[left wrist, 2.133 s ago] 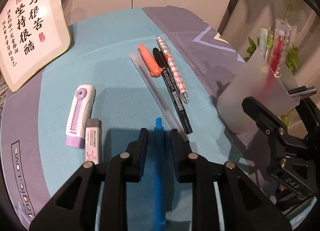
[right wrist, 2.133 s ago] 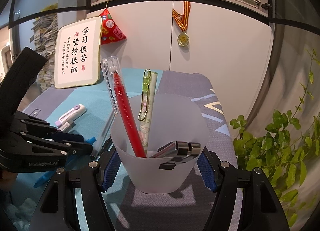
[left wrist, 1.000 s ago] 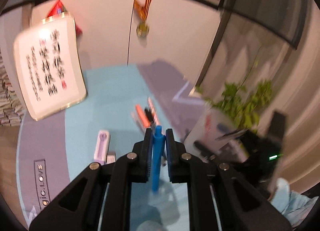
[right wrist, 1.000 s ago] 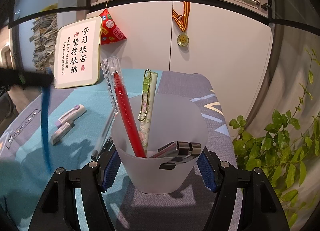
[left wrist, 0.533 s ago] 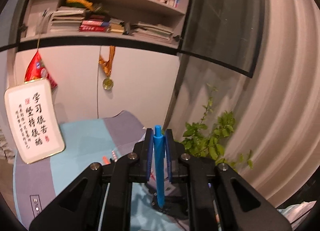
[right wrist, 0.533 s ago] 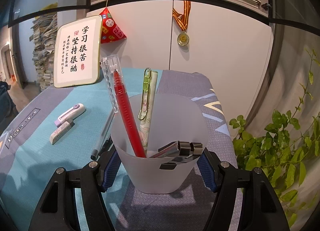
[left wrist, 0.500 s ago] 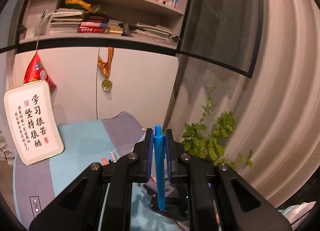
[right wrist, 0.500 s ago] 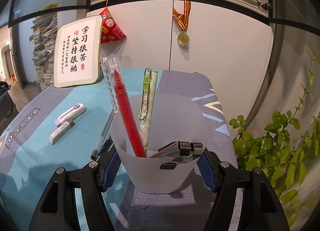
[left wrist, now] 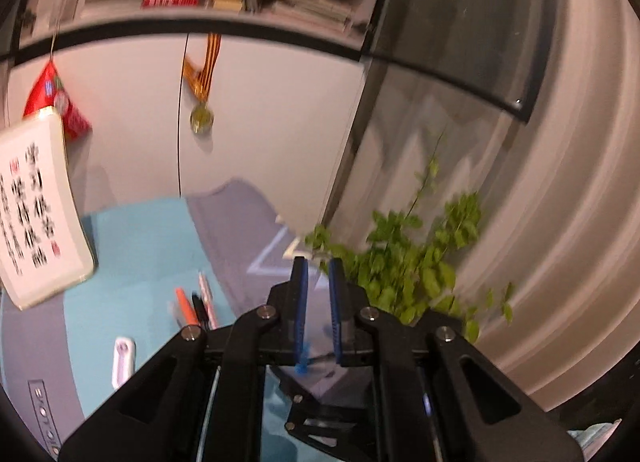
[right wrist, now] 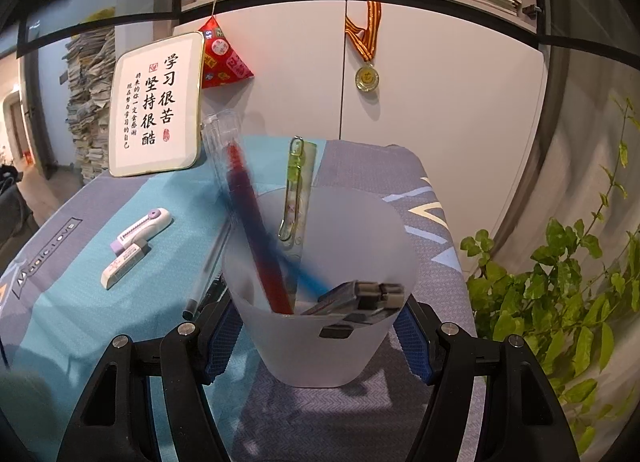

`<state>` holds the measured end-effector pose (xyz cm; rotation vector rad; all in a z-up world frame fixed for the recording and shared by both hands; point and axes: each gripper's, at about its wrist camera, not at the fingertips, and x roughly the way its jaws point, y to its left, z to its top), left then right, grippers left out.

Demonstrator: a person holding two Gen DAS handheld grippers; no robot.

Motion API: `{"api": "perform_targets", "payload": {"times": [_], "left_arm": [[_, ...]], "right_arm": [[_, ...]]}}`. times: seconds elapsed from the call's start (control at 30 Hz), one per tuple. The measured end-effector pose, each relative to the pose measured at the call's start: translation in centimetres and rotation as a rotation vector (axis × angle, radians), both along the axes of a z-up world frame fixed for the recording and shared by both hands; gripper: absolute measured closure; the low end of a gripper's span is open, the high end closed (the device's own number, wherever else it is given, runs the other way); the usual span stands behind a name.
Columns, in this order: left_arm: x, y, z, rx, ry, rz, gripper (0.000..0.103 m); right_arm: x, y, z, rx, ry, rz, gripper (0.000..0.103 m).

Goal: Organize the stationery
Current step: 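Grasp the clear translucent pen from the mat with the left tool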

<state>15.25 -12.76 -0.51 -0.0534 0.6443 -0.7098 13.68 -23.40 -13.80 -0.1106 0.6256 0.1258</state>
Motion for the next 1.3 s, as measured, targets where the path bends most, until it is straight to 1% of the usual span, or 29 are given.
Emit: {"api": "perform_targets", "payload": {"times": [0.1,0.27,0.37,0.5,0.63,0.7,0.8,0.83,0.9,1.07,1.17,1.23,1.3], "left_arm": [[0.3,0.2,-0.7,0.0,0.031,0.004,0.095],[-0.3,1.1,0.0,0.0,0.001,0.019,0.095],[-0.1,1.8,-0.3,0.016,-0.001,0.049,0.095],[1.3,3.1,-2.0,0.036,0.063,0.112,0.095],[2.9,4.1,-4.8,0.094,0.136,0.18,0.095],[4.1,4.4,-6.8,0.126,0.206,0.208,0.095],[6.1,4.9,-10.3,0.137,0.354,0.244,0.095],[6.6,4.9,-11.4,0.144,0.389,0.252,0.095],[7.0,4.9,-12.4,0.163,0.405,0.258,0.095],[7.7,4.0,-13.4,0.2,0.4,0.27,0.095],[8.2,3.8,-14.1,0.203,0.419,0.272,0.095],[8.5,3.8,-14.5,0.208,0.429,0.274,0.093],[8.3,4.0,-14.4,0.204,0.427,0.269,0.094]], "right_arm": [[0.0,0.0,0.0,0.001,0.003,0.002,0.033],[0.0,0.0,-0.1,0.001,0.001,0.001,0.033],[-0.1,0.0,0.0,0.002,0.0,0.0,0.033],[0.1,-0.1,-0.1,0.002,0.0,0.0,0.033],[0.1,-0.2,0.0,0.002,-0.001,0.0,0.033],[0.1,-0.2,0.0,0.001,0.0,-0.001,0.033],[0.1,-0.3,0.0,0.0,0.0,-0.002,0.033],[0.0,-0.3,-0.1,0.0,0.0,-0.001,0.033],[0.0,-0.3,-0.1,0.0,0.0,-0.001,0.033],[0.0,-0.3,0.0,0.001,0.003,-0.001,0.033],[0.0,-0.3,0.0,0.002,0.003,-0.001,0.033],[0.0,-0.3,0.0,0.002,0.003,-0.001,0.033],[0.0,-0.3,0.0,0.002,0.003,-0.001,0.033]]}}
